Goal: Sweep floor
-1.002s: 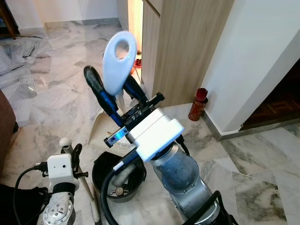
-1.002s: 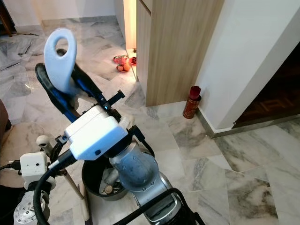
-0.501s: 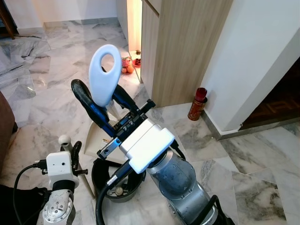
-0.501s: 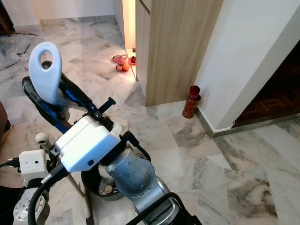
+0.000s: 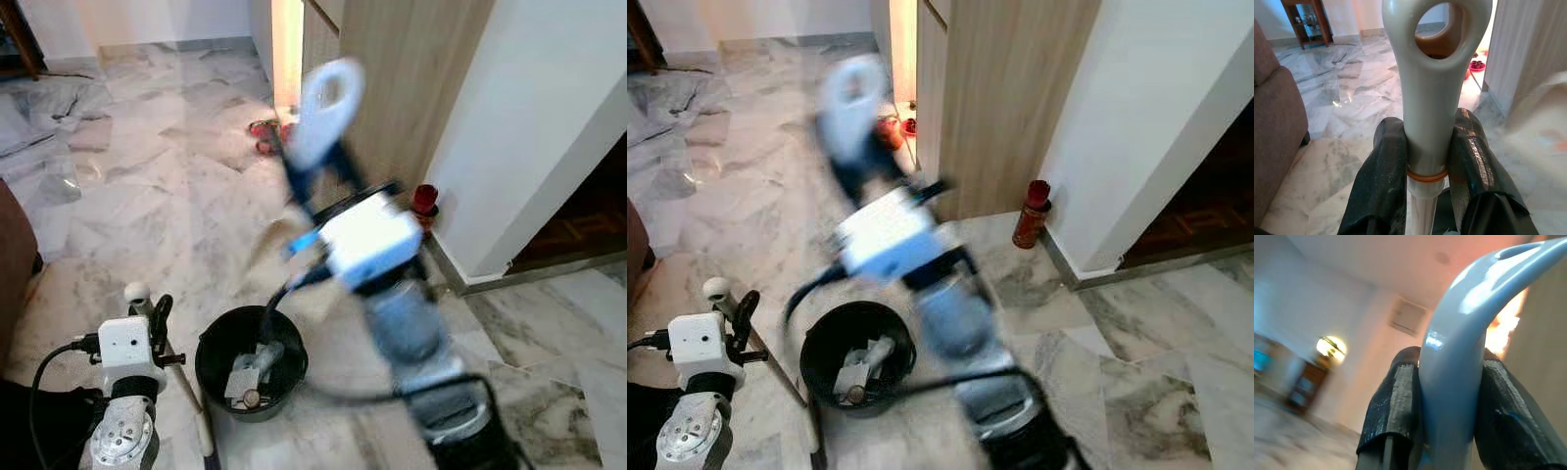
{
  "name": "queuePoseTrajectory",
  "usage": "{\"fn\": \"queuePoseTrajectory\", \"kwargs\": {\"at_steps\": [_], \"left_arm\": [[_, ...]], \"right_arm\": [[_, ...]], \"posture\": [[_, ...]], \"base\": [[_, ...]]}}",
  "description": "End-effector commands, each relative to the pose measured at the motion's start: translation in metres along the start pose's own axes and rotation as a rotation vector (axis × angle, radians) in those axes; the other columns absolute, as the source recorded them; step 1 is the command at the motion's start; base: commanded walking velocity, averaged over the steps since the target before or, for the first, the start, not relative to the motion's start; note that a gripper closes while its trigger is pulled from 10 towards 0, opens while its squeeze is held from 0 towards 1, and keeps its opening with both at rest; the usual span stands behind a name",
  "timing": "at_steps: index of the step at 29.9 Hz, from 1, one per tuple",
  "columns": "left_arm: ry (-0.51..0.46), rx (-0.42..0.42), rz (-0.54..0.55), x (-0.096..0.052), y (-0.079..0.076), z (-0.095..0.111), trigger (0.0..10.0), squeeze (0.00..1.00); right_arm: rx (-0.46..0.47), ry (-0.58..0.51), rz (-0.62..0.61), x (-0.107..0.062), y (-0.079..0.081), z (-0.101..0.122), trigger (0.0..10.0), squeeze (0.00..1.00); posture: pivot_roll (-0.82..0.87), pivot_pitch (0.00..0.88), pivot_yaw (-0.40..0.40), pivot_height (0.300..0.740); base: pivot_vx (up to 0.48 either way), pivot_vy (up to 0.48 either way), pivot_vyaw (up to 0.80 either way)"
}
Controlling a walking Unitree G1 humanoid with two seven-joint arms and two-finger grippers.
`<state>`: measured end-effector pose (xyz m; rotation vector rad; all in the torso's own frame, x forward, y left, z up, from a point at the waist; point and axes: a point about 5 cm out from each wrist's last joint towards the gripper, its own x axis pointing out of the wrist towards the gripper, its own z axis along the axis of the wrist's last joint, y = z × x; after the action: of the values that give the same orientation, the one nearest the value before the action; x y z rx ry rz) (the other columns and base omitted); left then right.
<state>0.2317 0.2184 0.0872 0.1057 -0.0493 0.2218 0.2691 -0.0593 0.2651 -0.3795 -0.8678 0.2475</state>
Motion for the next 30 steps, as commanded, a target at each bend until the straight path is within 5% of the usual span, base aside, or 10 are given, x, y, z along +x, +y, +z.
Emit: {"fn": "queuePoseTrajectory", "kwargs": {"at_steps": [1, 4, 8, 16, 24, 30], "left_arm": [[-0.010, 0.017, -0.015, -0.003, 0.000, 0.001, 10.0, 0.00], [-0.007, 0.022, -0.019, -0.004, 0.001, 0.000, 10.0, 0.00], [-0.008, 0.021, -0.019, -0.004, 0.001, 0.001, 10.0, 0.00], [0.002, 0.018, -0.019, -0.007, 0.002, -0.001, 10.0, 0.00], [0.004, 0.016, -0.025, -0.008, 0.001, -0.002, 10.0, 0.00], [-0.003, 0.004, -0.023, -0.009, 0.001, -0.002, 10.0, 0.00]], "right_arm": [[-0.101, 0.073, -0.128, -0.002, -0.028, -0.016, 10.0, 0.00], [-0.110, 0.183, -0.231, -0.016, -0.046, -0.038, 10.0, 0.00], [-0.084, 0.276, -0.277, -0.030, -0.051, -0.056, 10.0, 0.00], [-0.056, 0.543, -0.401, -0.085, -0.060, -0.103, 10.0, 0.00], [-0.042, 0.652, -0.478, -0.119, -0.070, -0.120, 10.0, 0.00], [0.040, 0.687, -0.484, -0.128, -0.068, -0.128, 10.0, 0.00]], "posture": [[0.08, 0.105, -0.030, 0.740], [0.08, 0.106, -0.028, 0.740], [0.08, 0.109, -0.027, 0.740], [0.08, 0.116, -0.027, 0.740], [0.07, 0.113, -0.024, 0.740], [0.07, 0.123, -0.030, 0.740]], "base": [[0.000, 0.000, 0.00], [0.000, 0.000, 0.00], [0.000, 0.000, 0.00], [0.000, 0.000, 0.00], [0.000, 0.000, 0.00], [0.000, 0.000, 0.00]]}}
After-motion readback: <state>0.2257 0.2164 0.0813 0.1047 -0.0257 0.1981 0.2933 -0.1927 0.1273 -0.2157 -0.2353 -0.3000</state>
